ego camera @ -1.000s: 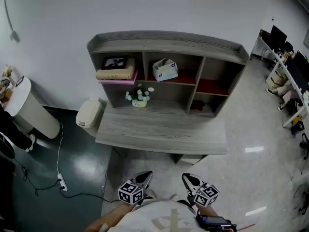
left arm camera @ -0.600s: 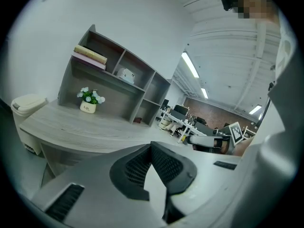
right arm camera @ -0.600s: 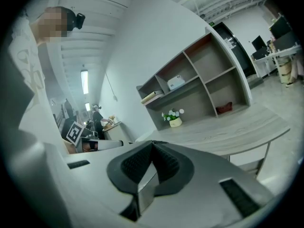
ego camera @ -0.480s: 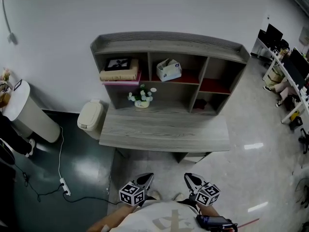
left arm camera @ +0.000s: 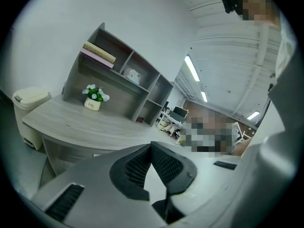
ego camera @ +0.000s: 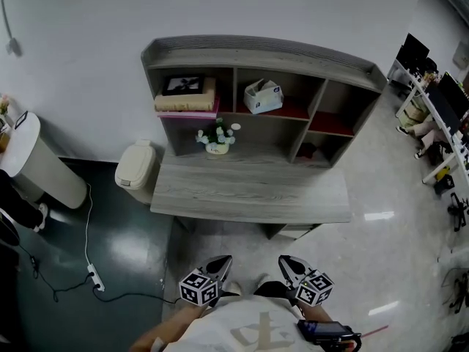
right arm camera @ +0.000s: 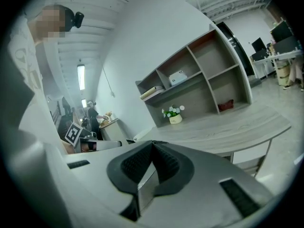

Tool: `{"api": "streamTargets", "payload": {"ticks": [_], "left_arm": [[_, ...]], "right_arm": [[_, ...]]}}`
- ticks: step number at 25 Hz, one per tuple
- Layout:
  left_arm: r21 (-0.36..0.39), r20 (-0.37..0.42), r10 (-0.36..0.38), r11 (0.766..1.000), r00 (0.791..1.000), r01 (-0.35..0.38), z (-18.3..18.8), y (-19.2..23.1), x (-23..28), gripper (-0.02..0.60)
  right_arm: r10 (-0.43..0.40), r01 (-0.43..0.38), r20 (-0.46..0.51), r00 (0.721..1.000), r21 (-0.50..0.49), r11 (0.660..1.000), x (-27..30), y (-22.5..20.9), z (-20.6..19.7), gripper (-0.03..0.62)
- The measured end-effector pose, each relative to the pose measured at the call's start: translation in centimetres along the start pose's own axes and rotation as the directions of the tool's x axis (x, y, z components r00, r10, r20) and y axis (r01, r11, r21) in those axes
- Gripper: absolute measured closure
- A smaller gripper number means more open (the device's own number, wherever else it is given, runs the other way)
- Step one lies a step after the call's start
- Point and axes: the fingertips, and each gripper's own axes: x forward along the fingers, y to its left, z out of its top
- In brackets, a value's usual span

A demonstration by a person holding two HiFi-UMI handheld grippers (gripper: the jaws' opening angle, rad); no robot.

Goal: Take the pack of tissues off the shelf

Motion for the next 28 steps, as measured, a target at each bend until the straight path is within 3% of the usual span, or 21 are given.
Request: {"api": "streamTargets", "payload": {"ticks": [8,14,28], "left_arm": [[-0.018,-0.003,0.061,0.998,0.998,-0.061,0.5,2.9,0.8,0.578],[-0.013,-0.011,0.093,0.996,0.996,-0.093,2.0,4.0,4.2,0.578],[-0.003,-0.031,0.144,0.990,0.989,-0.144,8.3,6.1,16.4,0.578]], "right_arm": [[0.025,-0.025,-0.015,1.000,0.008,1.000,3.1,-2.2,0.6,0.588],[0.067,-0.067,-0.026,0.997,0.016,0.998,5.6,-5.5,1.9,0.588],[0.118,-0.118,-0.016,0.993,0.005,0.993,11.6,-17.5,10.9,0.588]]}}
